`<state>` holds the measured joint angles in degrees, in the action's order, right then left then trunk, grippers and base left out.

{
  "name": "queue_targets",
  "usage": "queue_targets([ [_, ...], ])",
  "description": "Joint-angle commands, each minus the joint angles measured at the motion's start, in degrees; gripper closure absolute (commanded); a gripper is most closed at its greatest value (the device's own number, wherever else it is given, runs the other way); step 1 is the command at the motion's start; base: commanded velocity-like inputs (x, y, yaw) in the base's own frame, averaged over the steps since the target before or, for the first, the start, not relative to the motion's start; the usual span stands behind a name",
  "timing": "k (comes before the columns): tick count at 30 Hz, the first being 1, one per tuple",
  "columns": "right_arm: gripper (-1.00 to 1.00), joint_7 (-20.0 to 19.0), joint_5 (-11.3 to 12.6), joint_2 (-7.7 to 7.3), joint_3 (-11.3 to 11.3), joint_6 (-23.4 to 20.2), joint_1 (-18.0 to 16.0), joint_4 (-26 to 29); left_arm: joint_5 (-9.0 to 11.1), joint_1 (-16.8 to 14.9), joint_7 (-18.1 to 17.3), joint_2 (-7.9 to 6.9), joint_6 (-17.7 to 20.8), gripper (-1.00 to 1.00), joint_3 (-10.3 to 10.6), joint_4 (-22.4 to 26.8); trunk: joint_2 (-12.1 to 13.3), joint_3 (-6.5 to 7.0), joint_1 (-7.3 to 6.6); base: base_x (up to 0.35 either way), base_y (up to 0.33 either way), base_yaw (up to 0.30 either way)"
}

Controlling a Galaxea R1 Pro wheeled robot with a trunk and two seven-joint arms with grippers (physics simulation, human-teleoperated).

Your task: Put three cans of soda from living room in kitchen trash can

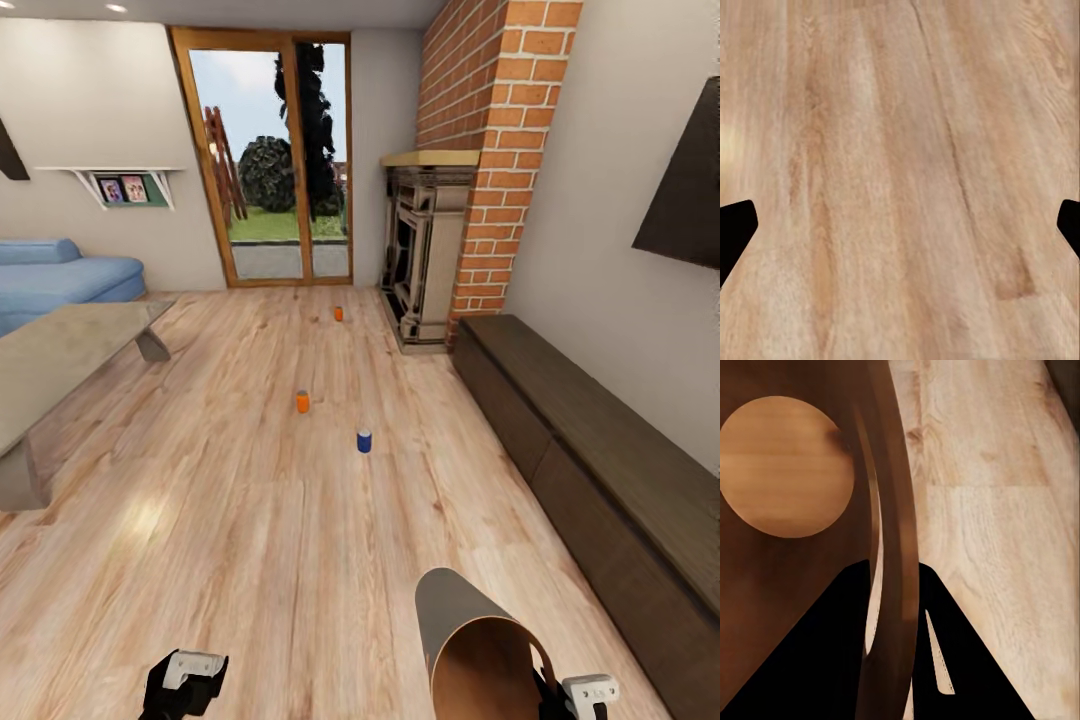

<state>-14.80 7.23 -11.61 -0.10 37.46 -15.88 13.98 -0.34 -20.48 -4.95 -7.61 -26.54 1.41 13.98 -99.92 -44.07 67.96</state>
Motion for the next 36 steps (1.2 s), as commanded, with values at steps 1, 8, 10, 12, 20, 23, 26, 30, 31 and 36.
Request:
queue_targets([
  [1,1.00,-0.2,0.1,0.01,-0.3,0.0,0.0,0.1,0.0,0.0,0.0,0.02,0.0,-1.00,0.0,0.0,0.0,0.01,0.00,0.324,0.000,-0.147],
  [8,1.00,-0.3,0.0,0.01,-0.2,0.1,0.0,0.1,0.0,0.0,0.0,0.01,0.0,-1.00,0.0,0.0,0.0,0.01,0.00,0.324,0.000,-0.098],
  [10,1.00,-0.2,0.0,0.01,-0.2,0.1,0.0,0.1,0.0,0.0,0.0,0.03,0.0,-1.00,0.0,0.0,0.0,0.01,0.00,0.324,0.000,-0.022],
  [12,1.00,-0.3,0.0,0.01,-0.2,0.1,0.0,0.1,0.0,0.0,0.0,0.04,0.0,-1.00,0.0,0.0,0.0,0.01,0.00,0.324,0.000,-0.012],
  [20,1.00,-0.3,0.0,0.01,-0.2,0.1,0.0,0.1,0.0,0.0,0.0,0.05,0.0,-1.00,0.0,0.0,0.0,0.01,0.00,0.324,0.000,-0.002],
  [23,1.00,-0.3,0.0,0.01,-0.2,0.1,0.0,0.1,0.0,0.0,0.0,0.05,0.0,-1.00,0.0,0.0,0.0,0.01,0.00,0.324,0.000,0.000],
  [26,1.00,-0.2,0.0,0.01,-0.2,0.1,0.0,0.1,0.0,0.0,0.0,0.05,0.0,-1.00,0.0,0.0,0.0,0.01,0.00,0.324,0.000,-0.056],
  [30,1.00,-0.2,0.1,0.01,-0.2,0.1,0.0,0.1,0.0,0.0,0.0,0.05,0.0,-1.00,0.0,0.0,0.0,0.01,0.00,0.324,0.000,-0.146],
  [31,1.00,-0.3,0.1,0.01,-0.2,0.1,0.0,0.1,0.0,0.0,0.0,0.05,0.0,-1.00,0.0,0.0,0.0,0.01,0.00,0.324,0.000,-0.172],
  [36,1.00,-0.3,0.1,0.01,-0.2,0.1,0.0,0.2,0.1,0.0,-0.1,0.05,0.0,-1.00,0.0,0.0,0.0,0.01,0.00,0.324,0.000,-0.177],
])
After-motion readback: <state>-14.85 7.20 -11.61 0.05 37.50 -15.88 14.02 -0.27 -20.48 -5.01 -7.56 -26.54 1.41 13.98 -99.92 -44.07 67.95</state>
